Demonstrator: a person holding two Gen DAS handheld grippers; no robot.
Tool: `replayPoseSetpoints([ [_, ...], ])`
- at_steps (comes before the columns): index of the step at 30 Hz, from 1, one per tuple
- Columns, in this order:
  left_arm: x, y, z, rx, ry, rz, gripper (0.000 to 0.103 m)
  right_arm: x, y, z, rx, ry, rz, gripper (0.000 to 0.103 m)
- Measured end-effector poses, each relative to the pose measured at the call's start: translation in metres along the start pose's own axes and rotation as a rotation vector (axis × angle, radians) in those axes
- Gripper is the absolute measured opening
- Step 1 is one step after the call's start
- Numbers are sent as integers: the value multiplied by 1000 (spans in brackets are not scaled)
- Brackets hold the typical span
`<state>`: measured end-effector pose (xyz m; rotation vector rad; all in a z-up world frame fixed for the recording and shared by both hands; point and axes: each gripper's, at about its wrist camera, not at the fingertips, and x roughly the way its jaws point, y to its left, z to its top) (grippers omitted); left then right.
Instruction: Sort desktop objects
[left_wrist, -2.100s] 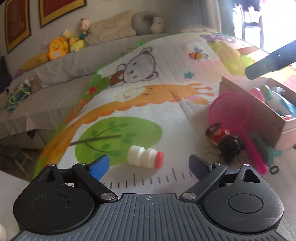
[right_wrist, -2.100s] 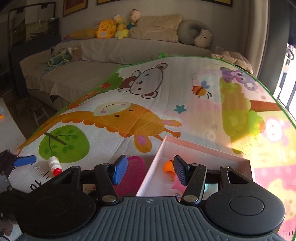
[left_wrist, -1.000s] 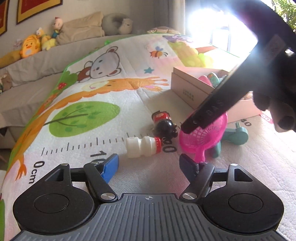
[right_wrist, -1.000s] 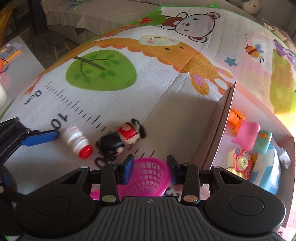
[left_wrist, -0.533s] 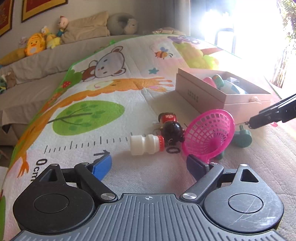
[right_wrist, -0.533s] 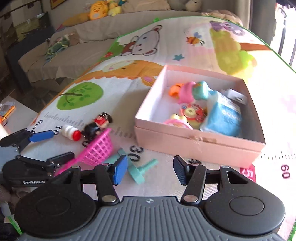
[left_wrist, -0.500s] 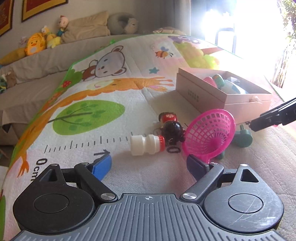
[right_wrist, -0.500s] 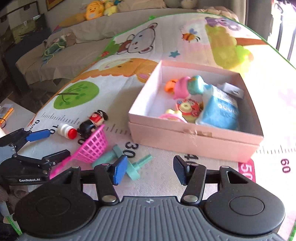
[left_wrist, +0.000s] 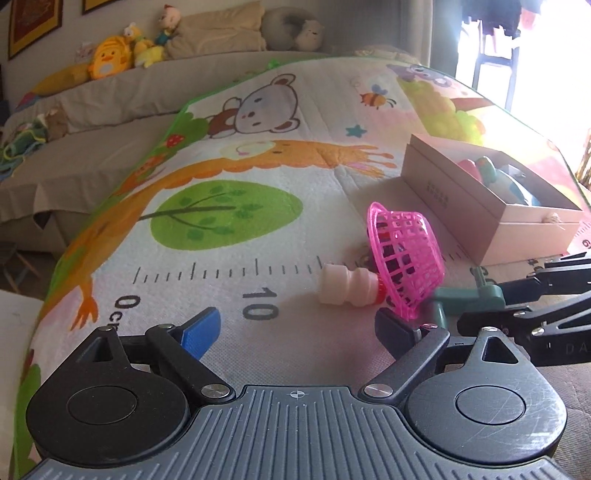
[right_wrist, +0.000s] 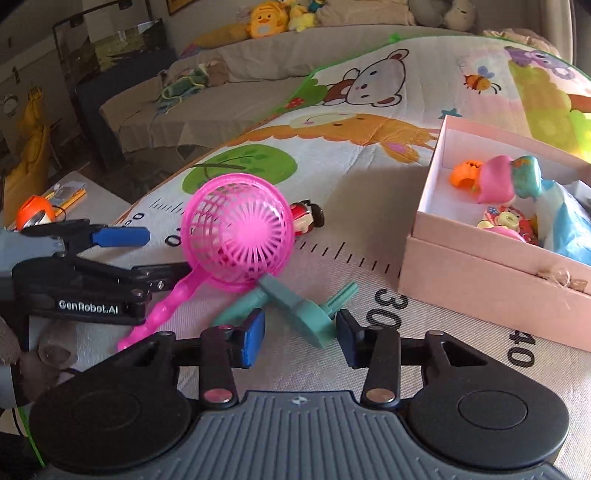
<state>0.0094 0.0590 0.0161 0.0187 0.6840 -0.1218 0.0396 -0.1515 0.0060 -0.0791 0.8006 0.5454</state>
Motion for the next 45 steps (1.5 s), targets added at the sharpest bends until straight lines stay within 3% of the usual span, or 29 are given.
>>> replayPoseSetpoints([
  [4,-3,-2,-1,6,5,2,95,-11,-2,-11,-4,-20,-25,42],
  [10,-11,-11,2,31,-15,-8,95,-35,-29,-34,56,-62,-141,43],
  [16,-22,-15,2,47,-49,-16,96,-45,-37,-42,87,-78,-216,49],
  [17,-22,-15,2,45,-47,-8,96,-48,-35,-41,80,-88,-209,51],
  [19,-21,-15,2,41,-44,4,96,-52,-29,-36,53,-114,-210,69],
  [21,-21,-15,2,34,-43,4,96,-51,-20,-27,24,-140,-203,76],
  [27,-27,-11,3,28,-54,16,96,-23,7,-11,-61,-120,-120,73],
  [28,-29,-10,4,25,-57,20,96,-18,10,-11,-76,-112,-114,68],
  [29,-30,-9,5,23,-60,20,96,-12,14,-11,-90,-90,-105,43],
  [30,-31,-10,6,23,-64,15,96,-10,13,-11,-83,-65,-100,26],
  [33,-32,-19,10,41,-82,-30,97,-20,7,-19,-56,-62,-101,20],
  [38,-11,-52,21,86,-98,-105,98,-53,-19,-50,7,-69,-199,20],
  [41,4,-76,21,125,-59,-195,98,-72,-37,-69,67,-78,-271,22],
  [45,14,-104,14,207,-45,-172,98,-92,-57,-82,142,-114,-325,43],
])
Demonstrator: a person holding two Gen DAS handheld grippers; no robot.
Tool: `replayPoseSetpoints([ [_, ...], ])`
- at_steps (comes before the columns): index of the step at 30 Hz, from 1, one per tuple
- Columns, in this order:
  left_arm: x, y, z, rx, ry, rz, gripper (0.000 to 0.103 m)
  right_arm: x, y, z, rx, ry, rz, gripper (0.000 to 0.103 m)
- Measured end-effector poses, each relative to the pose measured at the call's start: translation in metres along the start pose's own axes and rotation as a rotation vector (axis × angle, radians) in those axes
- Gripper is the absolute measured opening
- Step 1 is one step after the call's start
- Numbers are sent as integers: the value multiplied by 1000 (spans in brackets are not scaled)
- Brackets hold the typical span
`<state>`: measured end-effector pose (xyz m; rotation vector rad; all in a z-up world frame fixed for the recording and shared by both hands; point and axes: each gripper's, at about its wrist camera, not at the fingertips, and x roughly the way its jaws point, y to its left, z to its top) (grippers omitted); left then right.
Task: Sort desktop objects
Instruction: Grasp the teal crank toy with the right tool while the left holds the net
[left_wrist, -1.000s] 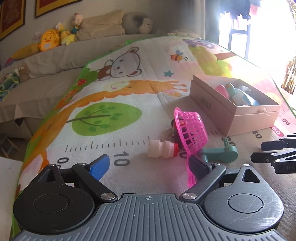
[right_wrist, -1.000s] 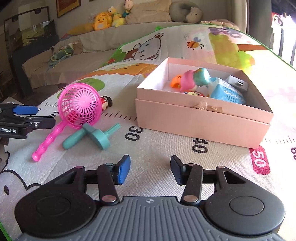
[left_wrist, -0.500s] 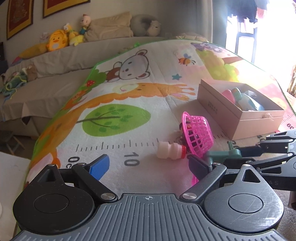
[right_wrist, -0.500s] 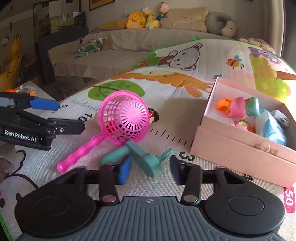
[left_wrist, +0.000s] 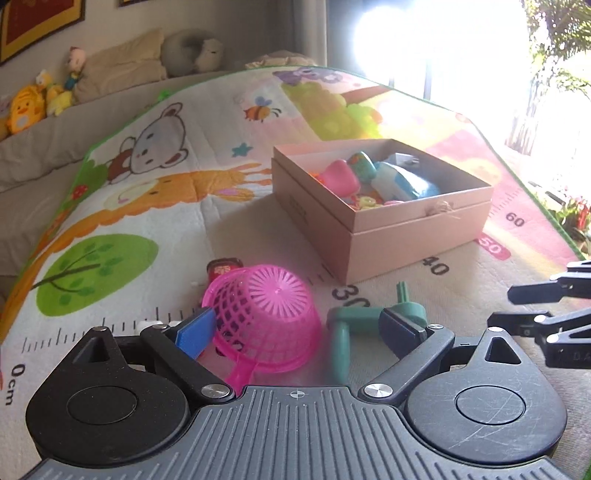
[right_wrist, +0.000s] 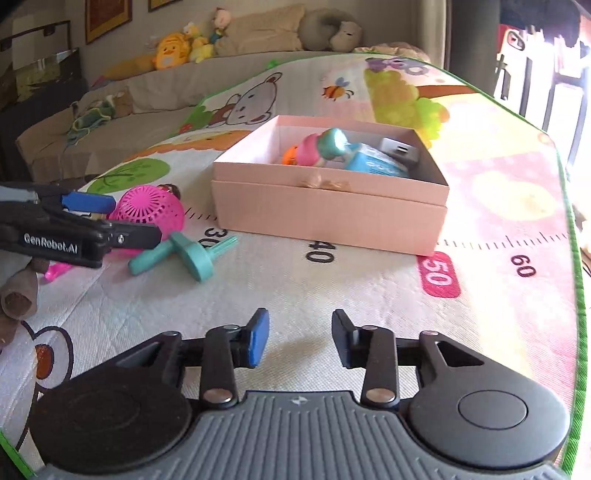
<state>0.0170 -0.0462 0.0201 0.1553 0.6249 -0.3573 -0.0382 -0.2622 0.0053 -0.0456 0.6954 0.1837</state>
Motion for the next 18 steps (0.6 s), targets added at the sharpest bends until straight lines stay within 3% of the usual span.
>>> replayPoseSetpoints([
  [4,6,-1,2,-8,19,38,97,2,-5,0,22,-19,-2,52],
  [6,8,1,4,1,22,62,86,5,0,0,10,-20,9,56],
  [9,4,3,3,26,13,97,58,5,9,3,-11,-25,31,56],
  [12,-9,12,-2,21,14,74,44,-2,21,11,-65,-57,57,58],
  [14,-21,17,-11,43,21,68,26,-7,32,18,-133,-80,68,62],
  [18,-40,27,-33,31,54,79,28,-4,54,33,-278,-84,88,63],
])
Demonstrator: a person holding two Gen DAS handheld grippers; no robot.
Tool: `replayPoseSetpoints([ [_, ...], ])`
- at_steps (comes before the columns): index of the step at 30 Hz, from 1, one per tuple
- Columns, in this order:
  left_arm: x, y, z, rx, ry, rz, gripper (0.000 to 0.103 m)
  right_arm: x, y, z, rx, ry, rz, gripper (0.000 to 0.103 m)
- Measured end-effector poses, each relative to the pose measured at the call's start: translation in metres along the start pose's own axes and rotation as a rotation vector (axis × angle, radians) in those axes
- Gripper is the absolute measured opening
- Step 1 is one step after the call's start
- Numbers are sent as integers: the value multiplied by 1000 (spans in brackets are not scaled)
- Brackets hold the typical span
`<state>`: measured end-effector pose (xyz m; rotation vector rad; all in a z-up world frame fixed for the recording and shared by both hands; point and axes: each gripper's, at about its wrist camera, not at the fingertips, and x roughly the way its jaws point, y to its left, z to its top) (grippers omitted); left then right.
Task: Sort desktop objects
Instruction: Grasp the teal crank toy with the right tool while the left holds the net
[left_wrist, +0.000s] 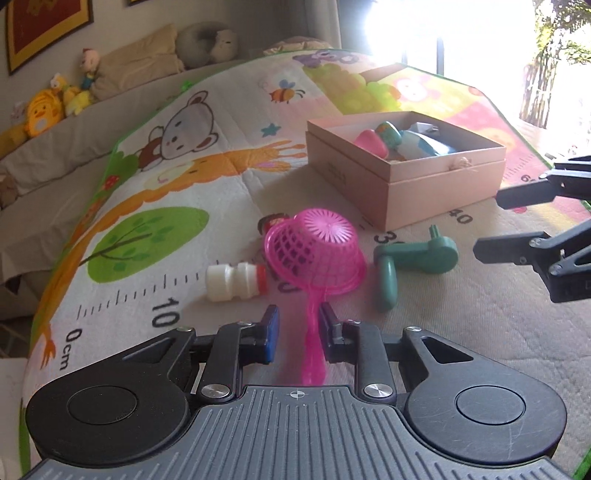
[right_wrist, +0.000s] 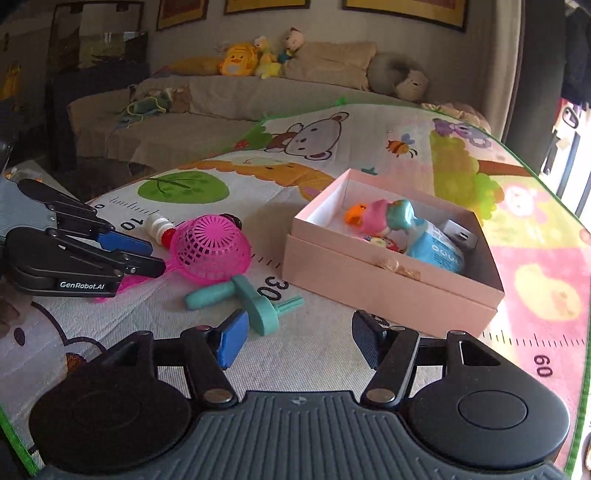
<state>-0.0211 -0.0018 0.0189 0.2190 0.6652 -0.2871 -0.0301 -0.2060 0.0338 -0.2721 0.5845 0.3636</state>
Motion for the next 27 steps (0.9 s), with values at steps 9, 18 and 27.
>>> replayPoseSetpoints([
  [9,-8,12,8,-61,-44,5,65,52,23,13,-94,75,59,38],
  [18,44,-31,35,92,-50,53,88,18,-10,-22,-33,117,-8,27],
  [27,48,-27,34,91,-46,99,78,3,-33,-42,104,97,-68,27],
])
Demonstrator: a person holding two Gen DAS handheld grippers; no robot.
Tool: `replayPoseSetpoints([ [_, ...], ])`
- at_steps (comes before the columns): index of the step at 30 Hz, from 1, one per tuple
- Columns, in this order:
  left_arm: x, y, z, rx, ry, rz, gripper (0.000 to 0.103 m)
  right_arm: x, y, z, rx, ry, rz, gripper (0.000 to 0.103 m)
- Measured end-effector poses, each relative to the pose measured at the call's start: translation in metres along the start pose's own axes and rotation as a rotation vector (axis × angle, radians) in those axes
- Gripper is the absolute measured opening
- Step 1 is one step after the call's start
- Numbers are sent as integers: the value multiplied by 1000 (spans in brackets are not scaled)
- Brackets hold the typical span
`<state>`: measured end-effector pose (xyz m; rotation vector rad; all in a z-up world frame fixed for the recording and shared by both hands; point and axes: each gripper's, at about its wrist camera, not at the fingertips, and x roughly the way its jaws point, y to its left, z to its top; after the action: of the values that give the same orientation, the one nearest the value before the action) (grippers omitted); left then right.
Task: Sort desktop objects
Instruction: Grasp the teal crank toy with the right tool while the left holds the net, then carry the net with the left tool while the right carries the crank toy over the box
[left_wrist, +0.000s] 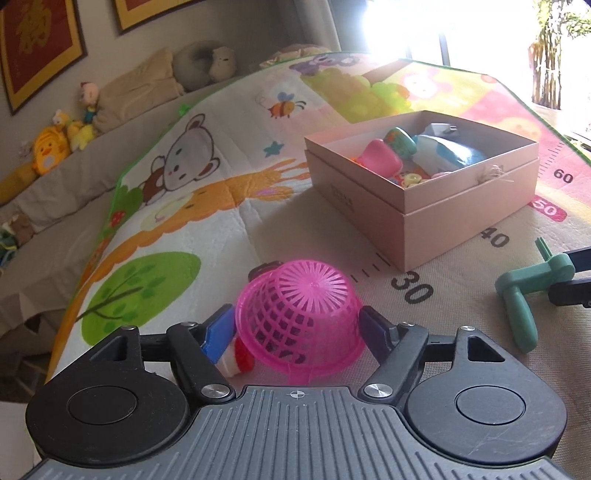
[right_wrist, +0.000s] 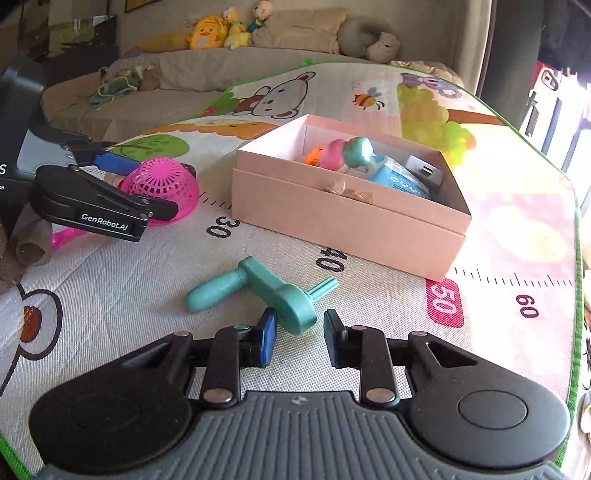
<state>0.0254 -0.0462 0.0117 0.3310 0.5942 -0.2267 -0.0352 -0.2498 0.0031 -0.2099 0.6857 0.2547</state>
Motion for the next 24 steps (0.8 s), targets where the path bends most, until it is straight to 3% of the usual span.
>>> replayPoseSetpoints([
  [4,-28,2,1,-9,-61,-12,78,0,1,0,1,0,-11,27],
  [9,-51,-4,-7,-46,-33,-172,78,-4,9,2,-16,10,4,27],
  [12,-49,-8,-20,-45,2,-175,78,-9,15,3,-11,17,31,28],
  [14,-46,-4,-26,-65,22,-168,78,-14,19,4,-15,11,50,36],
  [16,-43,0,-30,-84,45,-165,79,-20,25,6,-47,-17,41,54],
  [24,-43,-1,-35,-88,63,-194,79,3,33,25,-178,-16,13,55],
])
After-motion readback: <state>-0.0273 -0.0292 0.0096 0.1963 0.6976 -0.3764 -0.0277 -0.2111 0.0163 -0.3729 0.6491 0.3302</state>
